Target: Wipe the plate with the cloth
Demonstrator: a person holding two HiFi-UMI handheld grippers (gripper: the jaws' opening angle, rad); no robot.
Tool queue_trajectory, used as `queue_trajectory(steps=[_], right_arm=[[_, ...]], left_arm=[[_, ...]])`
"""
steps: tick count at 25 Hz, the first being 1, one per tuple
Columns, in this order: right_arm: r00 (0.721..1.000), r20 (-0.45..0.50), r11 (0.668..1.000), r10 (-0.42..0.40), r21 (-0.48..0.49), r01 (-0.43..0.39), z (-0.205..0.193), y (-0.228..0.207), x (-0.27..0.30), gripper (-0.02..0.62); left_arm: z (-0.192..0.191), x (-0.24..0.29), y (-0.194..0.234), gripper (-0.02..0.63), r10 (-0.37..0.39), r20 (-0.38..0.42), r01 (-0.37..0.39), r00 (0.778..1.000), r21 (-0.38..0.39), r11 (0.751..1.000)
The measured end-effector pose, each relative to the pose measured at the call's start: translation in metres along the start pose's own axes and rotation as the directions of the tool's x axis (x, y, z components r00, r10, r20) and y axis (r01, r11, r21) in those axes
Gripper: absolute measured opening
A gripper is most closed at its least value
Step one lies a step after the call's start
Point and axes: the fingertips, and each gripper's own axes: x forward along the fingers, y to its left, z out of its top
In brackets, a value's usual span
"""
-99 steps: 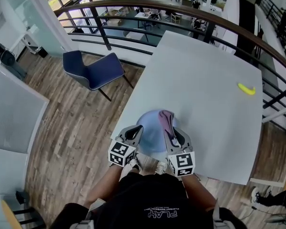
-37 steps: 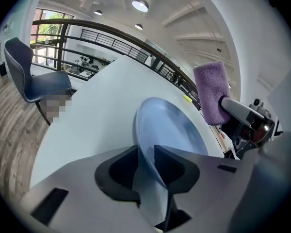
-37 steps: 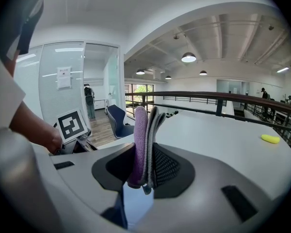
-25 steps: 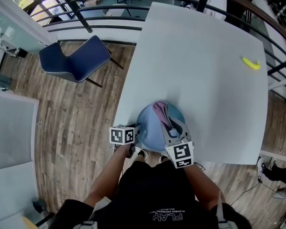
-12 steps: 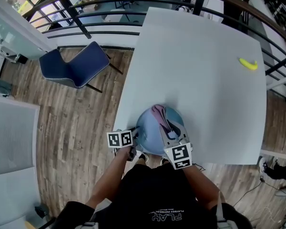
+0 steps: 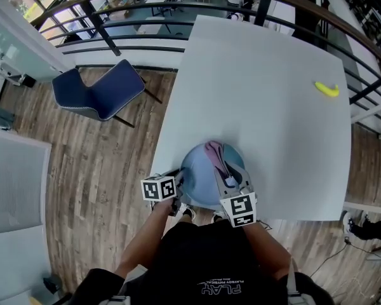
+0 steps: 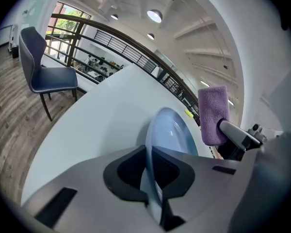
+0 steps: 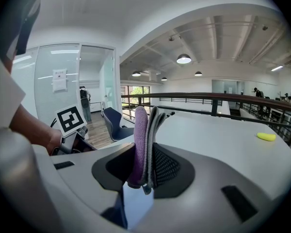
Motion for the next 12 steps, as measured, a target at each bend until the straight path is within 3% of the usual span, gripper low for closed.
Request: queue_trajectory(steps=[7, 12], right_arm=[[1.0, 0.03, 1.0, 0.001, -0.023, 0.0, 0.022, 0.007, 0.0, 0.103], [0.998, 0.071, 0.997, 0.003, -0.078, 0.002, 0.05, 0.01, 0.003, 0.103]], left_arm=[[0.05, -0.02, -0.015, 0.026, -0.023, 0.12, 0.019, 0.993, 0.027, 0.999], [0.095, -0.043, -0.032, 0.026, -0.043, 0.215, 0.024, 0.976, 0.089, 0.996]])
